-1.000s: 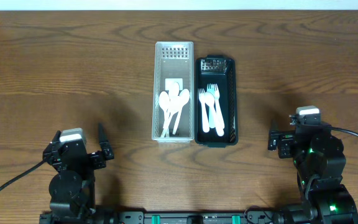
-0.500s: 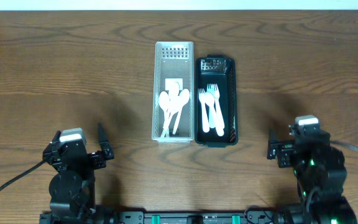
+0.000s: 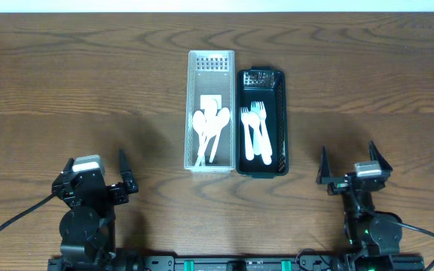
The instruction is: Pack container
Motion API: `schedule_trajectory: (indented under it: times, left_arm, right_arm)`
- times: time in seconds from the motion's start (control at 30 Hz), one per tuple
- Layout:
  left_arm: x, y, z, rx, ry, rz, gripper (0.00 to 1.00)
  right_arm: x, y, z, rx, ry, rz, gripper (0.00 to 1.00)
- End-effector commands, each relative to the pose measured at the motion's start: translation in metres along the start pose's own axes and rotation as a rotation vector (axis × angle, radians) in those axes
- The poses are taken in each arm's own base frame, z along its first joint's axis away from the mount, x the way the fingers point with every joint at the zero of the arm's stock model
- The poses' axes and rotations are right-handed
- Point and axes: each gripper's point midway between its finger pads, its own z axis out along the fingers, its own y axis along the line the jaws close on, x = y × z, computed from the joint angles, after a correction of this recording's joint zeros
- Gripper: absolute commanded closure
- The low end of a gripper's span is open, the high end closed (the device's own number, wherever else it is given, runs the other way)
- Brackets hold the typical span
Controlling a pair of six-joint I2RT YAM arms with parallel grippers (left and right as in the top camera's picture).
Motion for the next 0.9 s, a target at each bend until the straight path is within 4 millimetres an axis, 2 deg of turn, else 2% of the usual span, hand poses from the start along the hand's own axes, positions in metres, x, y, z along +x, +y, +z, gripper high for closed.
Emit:
schedule_trajectory:
  times: [0.0, 0.03, 0.87]
  left_arm:
    - [-0.0022, 0.0017, -0.0013, -0.009, -0.009, 0.015, 0.02]
    - [-0.0022, 0.0017, -0.0013, -0.009, -0.009, 0.015, 0.02]
    - [-0.0022, 0.0017, -0.0013, -0.009, -0.009, 0.015, 0.02]
  right_arm:
    - [0.0253, -0.0009, -0.0017, 0.004, 0.1, -0.032, 0.01]
    - [0.0344, 0.0018, -0.0029, -0.008, 0.139, -0.003, 0.01]
    - [0.0339, 0.0027, -0.0022, -0.012, 0.137, 0.021, 0.01]
